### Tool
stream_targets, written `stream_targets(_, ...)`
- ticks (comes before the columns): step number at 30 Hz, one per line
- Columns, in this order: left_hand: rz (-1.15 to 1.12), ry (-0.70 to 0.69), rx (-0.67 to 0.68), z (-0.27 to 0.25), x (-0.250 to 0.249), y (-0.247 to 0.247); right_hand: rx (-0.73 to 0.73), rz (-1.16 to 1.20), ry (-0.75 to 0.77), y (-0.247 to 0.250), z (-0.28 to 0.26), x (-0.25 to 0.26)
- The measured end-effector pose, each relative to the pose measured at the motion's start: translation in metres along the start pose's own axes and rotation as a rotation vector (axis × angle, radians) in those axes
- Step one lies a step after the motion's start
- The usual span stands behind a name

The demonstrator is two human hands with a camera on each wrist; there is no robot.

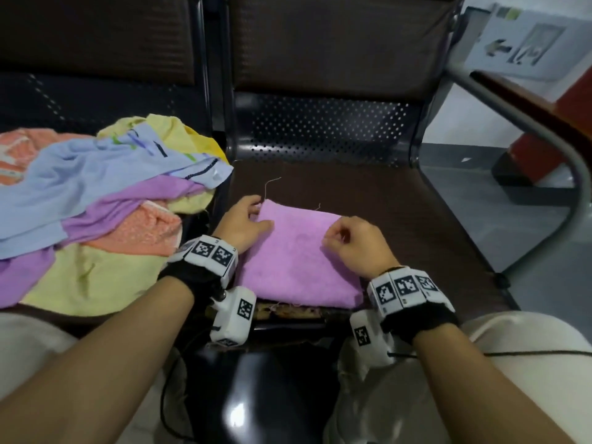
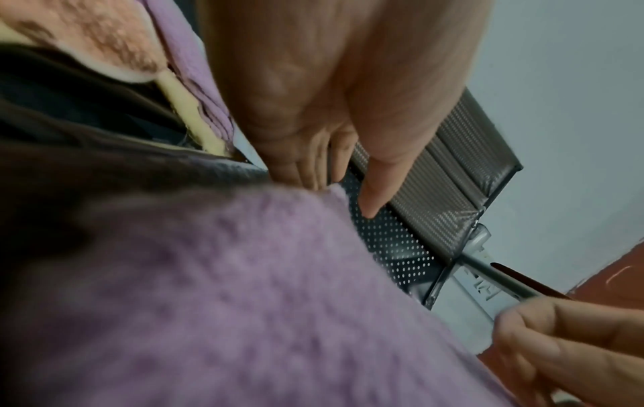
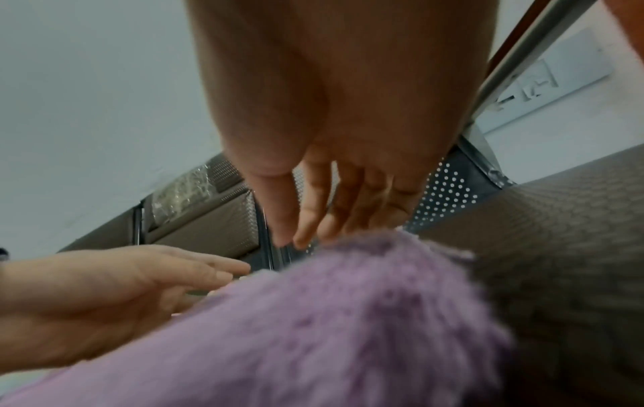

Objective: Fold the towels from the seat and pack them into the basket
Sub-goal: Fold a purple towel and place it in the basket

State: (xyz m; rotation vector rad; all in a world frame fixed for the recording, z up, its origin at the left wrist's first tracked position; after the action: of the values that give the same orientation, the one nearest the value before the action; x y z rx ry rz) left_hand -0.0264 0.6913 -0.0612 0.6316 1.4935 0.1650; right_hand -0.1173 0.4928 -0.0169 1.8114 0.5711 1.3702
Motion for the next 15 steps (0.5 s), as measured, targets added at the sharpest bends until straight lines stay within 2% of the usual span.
stream_targets(4, 0.044, -0.23, -0.026, -0.039, -0.024, 0.01, 0.245, -0.082, 0.01, -0.018, -0.044, -0.004)
stream_targets(7, 0.0, -0.255, 0.127, -0.072, -0.03, -0.004, 0.337, -0.152, 0.019, -0.028, -0.068, -0.011)
stream_targets(11, 0.159, -0.251, 0.285, -0.1, -0.022, -0.01, 0.204, -0.112, 0.12, -0.02, -0.08, -0.006)
stream_targets(13, 0.265, -0.281, 0.367, -0.111, -0.018, -0.008, 0.133, -0.078, 0.107, -0.013, -0.086, -0.009)
stream_targets(15, 0.374, -0.352, 0.367, -0.118, -0.016, -0.005, 0.063, -0.015, 0.069, -0.007, -0.092, -0.014)
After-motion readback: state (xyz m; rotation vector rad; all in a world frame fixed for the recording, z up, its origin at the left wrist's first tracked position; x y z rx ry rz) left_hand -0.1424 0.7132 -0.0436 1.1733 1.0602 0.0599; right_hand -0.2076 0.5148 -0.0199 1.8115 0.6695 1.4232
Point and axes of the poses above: each hand's wrist, its own z-axis towards the middle knuckle, its own y-axis out of the back of the hand, x = y × z, the point moved 7 cm from there along z, towards the middle knuckle, and after that the axes turned 9 degrees about -y, right-handed, at the moved point
